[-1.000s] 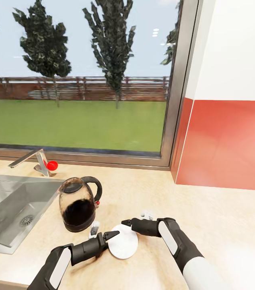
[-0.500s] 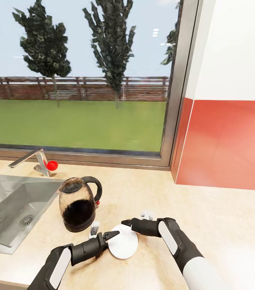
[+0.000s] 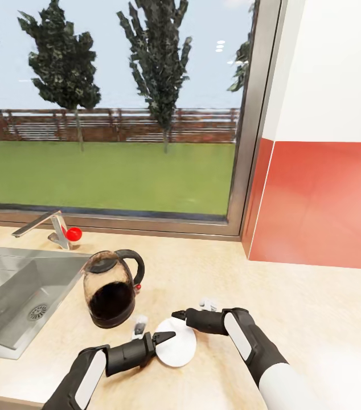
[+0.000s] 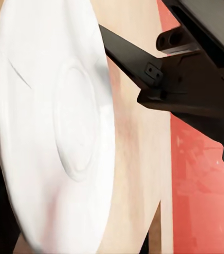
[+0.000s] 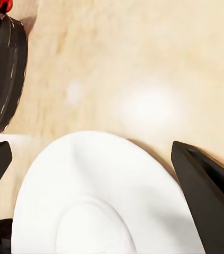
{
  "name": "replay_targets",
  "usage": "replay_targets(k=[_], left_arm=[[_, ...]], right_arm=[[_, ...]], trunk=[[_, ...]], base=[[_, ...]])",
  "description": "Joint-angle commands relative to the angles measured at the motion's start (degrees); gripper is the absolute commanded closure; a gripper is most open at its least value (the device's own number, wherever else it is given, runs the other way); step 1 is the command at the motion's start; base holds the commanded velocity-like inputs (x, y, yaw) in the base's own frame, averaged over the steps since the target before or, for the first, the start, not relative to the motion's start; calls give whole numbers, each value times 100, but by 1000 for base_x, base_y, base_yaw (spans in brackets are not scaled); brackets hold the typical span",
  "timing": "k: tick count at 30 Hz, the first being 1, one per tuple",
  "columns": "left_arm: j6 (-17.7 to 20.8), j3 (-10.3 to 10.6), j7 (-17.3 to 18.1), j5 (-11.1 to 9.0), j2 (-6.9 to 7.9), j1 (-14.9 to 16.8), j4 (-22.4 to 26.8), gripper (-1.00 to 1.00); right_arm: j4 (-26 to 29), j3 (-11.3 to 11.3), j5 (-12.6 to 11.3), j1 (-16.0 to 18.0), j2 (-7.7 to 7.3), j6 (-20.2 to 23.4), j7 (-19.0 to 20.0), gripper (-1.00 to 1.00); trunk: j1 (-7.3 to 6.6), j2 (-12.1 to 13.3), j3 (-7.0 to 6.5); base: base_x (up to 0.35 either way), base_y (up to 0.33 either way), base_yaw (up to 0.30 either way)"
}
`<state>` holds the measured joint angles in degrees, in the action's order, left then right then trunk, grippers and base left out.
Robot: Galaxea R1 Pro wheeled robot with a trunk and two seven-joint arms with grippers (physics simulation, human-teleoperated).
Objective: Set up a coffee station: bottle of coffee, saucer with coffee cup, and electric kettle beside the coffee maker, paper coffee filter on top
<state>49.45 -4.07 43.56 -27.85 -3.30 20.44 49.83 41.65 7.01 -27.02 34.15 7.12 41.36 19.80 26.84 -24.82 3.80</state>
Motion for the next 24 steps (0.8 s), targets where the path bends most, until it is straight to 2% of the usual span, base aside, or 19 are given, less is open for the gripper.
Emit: replay_targets(k=[1, 15, 16, 24], left_arm=[[11, -9, 13, 88, -5, 4, -2, -100], [12, 11, -22, 96, -4, 9, 0, -100], [12, 8, -26, 94, -1, 11, 0, 100], [12, -6, -31, 74, 12, 11, 0, 100]], right_arm=[[1, 2, 42, 2, 0, 21, 6, -100], [1, 2, 39, 0, 0, 21, 6, -100], [1, 2, 39, 1, 0, 21, 6, -100], [1, 2, 42, 2, 0, 21, 6, -100]], trunk=[[4, -11, 14], [4, -11, 14], [4, -11, 14], [4, -11, 14]], base=[[0, 0, 0], [0, 0, 0], [0, 0, 0], [0, 0, 0]])
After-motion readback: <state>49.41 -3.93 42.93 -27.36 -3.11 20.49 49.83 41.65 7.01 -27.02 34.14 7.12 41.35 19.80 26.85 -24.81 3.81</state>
